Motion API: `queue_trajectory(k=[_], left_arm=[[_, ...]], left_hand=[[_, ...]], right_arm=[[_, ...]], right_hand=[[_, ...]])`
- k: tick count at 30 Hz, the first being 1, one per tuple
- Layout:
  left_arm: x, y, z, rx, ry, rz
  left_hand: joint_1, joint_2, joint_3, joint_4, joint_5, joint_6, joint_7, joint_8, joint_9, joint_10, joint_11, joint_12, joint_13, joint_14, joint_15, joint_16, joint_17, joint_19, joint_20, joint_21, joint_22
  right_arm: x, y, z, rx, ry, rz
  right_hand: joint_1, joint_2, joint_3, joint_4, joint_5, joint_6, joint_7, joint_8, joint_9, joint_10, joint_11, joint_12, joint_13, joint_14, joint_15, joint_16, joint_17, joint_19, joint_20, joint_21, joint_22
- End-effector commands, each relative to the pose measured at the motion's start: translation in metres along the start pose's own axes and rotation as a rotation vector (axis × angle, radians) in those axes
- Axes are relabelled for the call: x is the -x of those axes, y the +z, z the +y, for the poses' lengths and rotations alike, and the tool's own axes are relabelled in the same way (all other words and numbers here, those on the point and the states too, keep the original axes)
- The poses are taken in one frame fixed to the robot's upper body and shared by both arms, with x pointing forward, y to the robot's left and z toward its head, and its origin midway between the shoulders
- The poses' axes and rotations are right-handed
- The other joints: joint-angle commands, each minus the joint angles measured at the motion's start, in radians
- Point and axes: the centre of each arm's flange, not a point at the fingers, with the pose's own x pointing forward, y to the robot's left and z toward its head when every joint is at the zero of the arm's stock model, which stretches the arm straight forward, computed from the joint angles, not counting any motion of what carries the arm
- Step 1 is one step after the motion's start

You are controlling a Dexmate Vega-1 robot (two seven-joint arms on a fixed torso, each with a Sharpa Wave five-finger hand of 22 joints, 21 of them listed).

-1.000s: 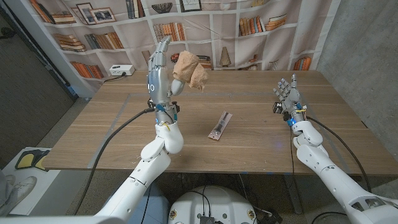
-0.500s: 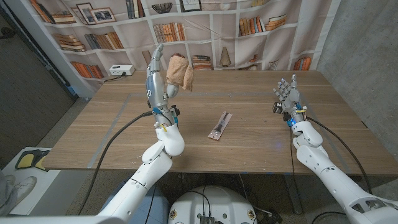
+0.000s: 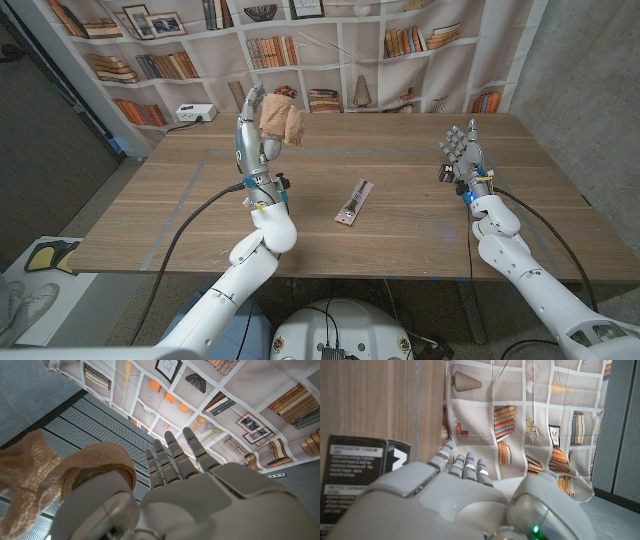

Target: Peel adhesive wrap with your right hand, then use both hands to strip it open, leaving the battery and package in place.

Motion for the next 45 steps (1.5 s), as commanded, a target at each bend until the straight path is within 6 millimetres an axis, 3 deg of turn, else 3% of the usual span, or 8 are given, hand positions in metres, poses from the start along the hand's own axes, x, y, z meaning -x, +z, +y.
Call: queue_trajectory(k=[1, 14, 20, 21, 28, 31, 37, 45], left_arm=[[0.007, -0.003, 0.004, 0.008, -0.002, 0.027], [0.013, -0.006, 0.004, -0.009, -0.007, 0.051], [0.020, -0.010, 0.002, -0.010, -0.014, 0.072], [0.021, -0.010, 0.001, -0.008, -0.014, 0.078], [0.025, -0.012, -0.001, 0.001, -0.019, 0.106], [0.025, -0.013, -0.001, 0.003, -0.018, 0.113], [0.024, -0.016, -0.001, 0.005, -0.016, 0.122], [0.020, -0.018, 0.001, 0.008, -0.009, 0.121]], left_hand=[[0.022, 0.032, 0.028, -0.001, 0.006, 0.009, 0.008, 0.008, -0.004, 0.023, 0.006, 0.012, 0.001, 0.058, -0.033, 0.000, -0.003, 0.006, 0.010, -0.004, 0.001], [0.058, 0.065, 0.105, 0.017, 0.007, 0.016, 0.016, 0.005, -0.013, 0.094, -0.007, 0.048, 0.005, 0.122, -0.035, 0.011, -0.006, 0.018, 0.018, -0.002, 0.005], [0.109, 0.073, 0.239, 0.022, -0.004, 0.027, 0.027, 0.006, -0.010, 0.109, -0.005, 0.073, 0.019, 0.145, -0.038, 0.014, 0.007, 0.010, 0.027, 0.002, 0.012], [0.138, 0.071, 0.318, 0.021, -0.024, 0.042, 0.030, 0.017, 0.000, 0.108, -0.003, 0.084, 0.028, 0.148, -0.035, 0.013, 0.018, 0.004, 0.031, 0.007, 0.015], [0.168, 0.074, 0.408, 0.022, -0.056, 0.067, 0.035, 0.038, 0.016, 0.125, -0.010, 0.104, 0.043, 0.164, -0.037, 0.020, 0.038, 0.000, 0.038, 0.017, 0.019], [0.197, 0.072, 0.475, 0.013, -0.093, 0.094, 0.028, 0.062, 0.033, 0.153, -0.018, 0.132, 0.061, 0.183, -0.037, 0.030, 0.060, -0.003, 0.040, 0.027, 0.022], [0.233, 0.068, 0.537, -0.002, -0.152, 0.137, 0.024, 0.105, 0.063, 0.184, -0.023, 0.172, 0.092, 0.209, -0.037, 0.045, 0.094, -0.011, 0.042, 0.042, 0.025], [0.252, 0.067, 0.559, -0.011, -0.185, 0.151, 0.018, 0.128, 0.081, 0.203, -0.027, 0.196, 0.112, 0.226, -0.037, 0.055, 0.113, -0.015, 0.044, 0.052, 0.027]], right_arm=[[0.003, -0.003, 0.006, 0.007, 0.020, 0.016], [0.007, -0.004, 0.007, 0.025, 0.023, 0.030], [0.007, -0.005, 0.008, 0.026, 0.024, 0.034], [0.008, -0.005, 0.008, 0.026, 0.024, 0.034], [0.007, -0.005, 0.012, 0.029, 0.036, 0.037], [0.006, -0.005, 0.015, 0.030, 0.045, 0.035], [0.006, -0.006, 0.018, 0.030, 0.049, 0.037], [0.005, -0.002, 0.026, 0.046, 0.087, 0.033]], right_hand=[[0.001, 0.004, 0.004, 0.002, -0.003, 0.006, 0.000, 0.006, 0.003, 0.004, -0.008, 0.003, 0.004, -0.005, -0.008, 0.003, 0.002, 0.008, -0.002, 0.005, 0.005], [0.000, 0.004, 0.005, 0.003, -0.003, 0.006, 0.001, 0.005, 0.003, 0.004, -0.010, 0.003, 0.004, -0.010, -0.009, 0.000, 0.003, 0.003, -0.004, 0.003, 0.005], [0.000, 0.004, 0.005, 0.002, -0.003, 0.007, 0.001, 0.005, 0.003, 0.005, -0.007, 0.003, 0.004, -0.010, -0.010, 0.001, 0.003, 0.003, -0.004, 0.003, 0.005], [0.000, 0.004, 0.005, 0.002, -0.003, 0.007, 0.001, 0.005, 0.003, 0.005, -0.007, 0.003, 0.004, -0.010, -0.010, 0.000, 0.003, 0.003, -0.004, 0.003, 0.005], [-0.001, 0.004, 0.005, 0.003, -0.003, 0.008, 0.000, 0.005, 0.003, 0.005, -0.009, 0.003, 0.004, -0.010, -0.010, 0.001, 0.003, 0.003, -0.005, 0.003, 0.005], [-0.002, 0.003, 0.005, 0.003, -0.004, 0.008, 0.000, 0.005, 0.003, 0.004, -0.009, 0.003, 0.004, -0.010, -0.010, 0.001, 0.003, 0.003, -0.004, 0.003, 0.005], [-0.002, 0.004, 0.005, 0.003, -0.004, 0.008, 0.000, 0.004, 0.003, 0.005, -0.008, 0.003, 0.004, -0.009, -0.010, 0.001, 0.003, 0.003, -0.004, 0.003, 0.005], [-0.002, 0.003, 0.006, 0.002, -0.004, 0.008, 0.001, 0.004, 0.003, 0.005, -0.009, 0.002, 0.004, -0.009, -0.010, 0.001, 0.003, 0.003, -0.003, 0.003, 0.005]])
